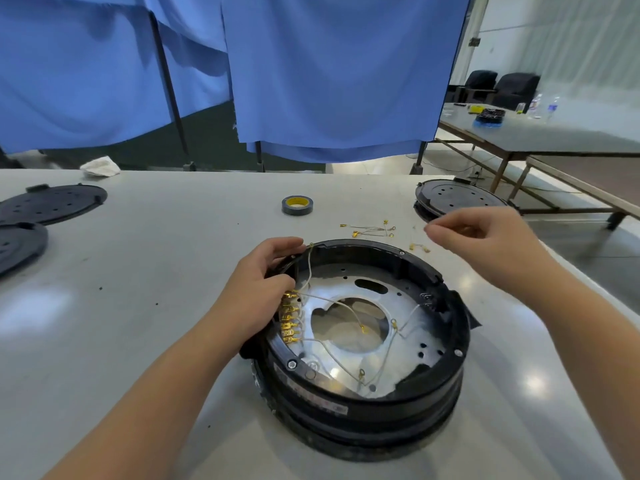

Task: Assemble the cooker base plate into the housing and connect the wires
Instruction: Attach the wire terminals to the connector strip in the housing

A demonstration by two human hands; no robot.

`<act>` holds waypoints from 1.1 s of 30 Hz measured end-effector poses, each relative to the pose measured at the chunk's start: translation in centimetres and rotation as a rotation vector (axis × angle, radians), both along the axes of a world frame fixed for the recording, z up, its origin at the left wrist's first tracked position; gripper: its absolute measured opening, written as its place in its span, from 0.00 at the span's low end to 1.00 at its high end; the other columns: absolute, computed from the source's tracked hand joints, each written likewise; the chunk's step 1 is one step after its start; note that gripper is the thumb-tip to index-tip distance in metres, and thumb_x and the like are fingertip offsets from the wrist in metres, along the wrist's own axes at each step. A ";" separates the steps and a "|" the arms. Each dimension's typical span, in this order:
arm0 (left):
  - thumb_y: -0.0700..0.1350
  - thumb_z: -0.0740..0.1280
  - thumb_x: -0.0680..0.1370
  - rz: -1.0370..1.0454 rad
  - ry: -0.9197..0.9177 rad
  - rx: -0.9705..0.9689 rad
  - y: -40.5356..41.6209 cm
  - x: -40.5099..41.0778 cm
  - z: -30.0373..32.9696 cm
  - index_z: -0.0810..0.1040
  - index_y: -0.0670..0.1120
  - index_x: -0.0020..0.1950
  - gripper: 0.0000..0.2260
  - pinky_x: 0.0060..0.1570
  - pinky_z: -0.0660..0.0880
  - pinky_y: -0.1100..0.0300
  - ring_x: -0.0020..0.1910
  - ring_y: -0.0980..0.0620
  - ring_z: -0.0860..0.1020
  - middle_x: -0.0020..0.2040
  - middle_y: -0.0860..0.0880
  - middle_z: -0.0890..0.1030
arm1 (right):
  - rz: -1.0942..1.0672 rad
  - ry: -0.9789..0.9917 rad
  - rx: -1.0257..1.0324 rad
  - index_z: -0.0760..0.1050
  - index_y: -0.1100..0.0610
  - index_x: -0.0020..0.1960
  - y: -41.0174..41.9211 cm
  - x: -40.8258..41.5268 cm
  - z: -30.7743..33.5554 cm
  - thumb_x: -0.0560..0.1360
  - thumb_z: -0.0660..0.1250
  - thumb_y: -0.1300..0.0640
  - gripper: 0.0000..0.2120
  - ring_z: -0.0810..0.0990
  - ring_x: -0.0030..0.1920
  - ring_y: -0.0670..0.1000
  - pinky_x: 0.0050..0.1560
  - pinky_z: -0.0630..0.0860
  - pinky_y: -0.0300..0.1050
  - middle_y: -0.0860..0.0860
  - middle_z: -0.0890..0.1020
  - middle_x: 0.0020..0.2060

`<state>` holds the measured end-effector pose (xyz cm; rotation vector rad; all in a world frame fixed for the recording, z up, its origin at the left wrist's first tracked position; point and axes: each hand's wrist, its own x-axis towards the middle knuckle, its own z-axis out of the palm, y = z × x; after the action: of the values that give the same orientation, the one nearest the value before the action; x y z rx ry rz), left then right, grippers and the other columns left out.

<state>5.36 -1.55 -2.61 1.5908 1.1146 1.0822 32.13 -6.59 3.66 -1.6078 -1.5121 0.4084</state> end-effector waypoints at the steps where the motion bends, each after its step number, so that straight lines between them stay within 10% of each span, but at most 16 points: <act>1: 0.26 0.61 0.73 -0.003 -0.003 0.000 0.0 0.0 0.0 0.77 0.56 0.58 0.26 0.42 0.75 0.73 0.55 0.67 0.77 0.57 0.60 0.81 | -0.018 0.014 -0.023 0.82 0.45 0.42 0.0 0.6 -0.5 0.74 0.71 0.51 0.03 0.76 0.30 0.35 0.35 0.68 0.32 0.40 0.82 0.30; 12: 0.35 0.65 0.75 0.067 0.288 0.162 -1.6 0.5 2.0 0.79 0.59 0.53 0.19 0.41 0.72 0.76 0.40 0.67 0.78 0.49 0.59 0.82 | 0.069 0.355 -0.119 0.83 0.48 0.49 0.6 -1.0 -5.4 0.78 0.62 0.63 0.14 0.82 0.40 0.43 0.41 0.76 0.33 0.51 0.85 0.43; 17: 0.43 0.69 0.74 -0.103 0.539 0.387 -3.3 2.6 3.5 0.78 0.60 0.51 0.11 0.48 0.65 0.80 0.53 0.72 0.72 0.48 0.65 0.78 | 0.084 0.370 -0.089 0.83 0.47 0.48 0.9 -0.8 -5.8 0.78 0.62 0.62 0.14 0.82 0.46 0.44 0.47 0.77 0.37 0.45 0.85 0.46; 22: 0.56 0.69 0.74 -0.376 0.782 0.218 -3.9 6.6 4.4 0.81 0.57 0.52 0.09 0.52 0.75 0.66 0.49 0.66 0.76 0.48 0.62 0.80 | 0.103 0.359 -0.066 0.83 0.48 0.49 0.9 -0.6 -6.0 0.78 0.62 0.62 0.13 0.82 0.47 0.46 0.45 0.75 0.35 0.47 0.84 0.47; 33: 0.43 0.70 0.74 -0.424 0.666 -0.025 -2.0 10.7 4.0 0.84 0.49 0.45 0.04 0.43 0.81 0.55 0.36 0.54 0.82 0.36 0.51 0.85 | 0.132 0.396 -0.050 0.82 0.47 0.47 1.2 -0.6 -6.3 0.77 0.62 0.63 0.14 0.82 0.43 0.45 0.41 0.77 0.34 0.50 0.84 0.45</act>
<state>16.08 -3.59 1.43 2.1154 1.1115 0.2520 31.56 -5.41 -2.60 -1.3692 -1.3127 0.7940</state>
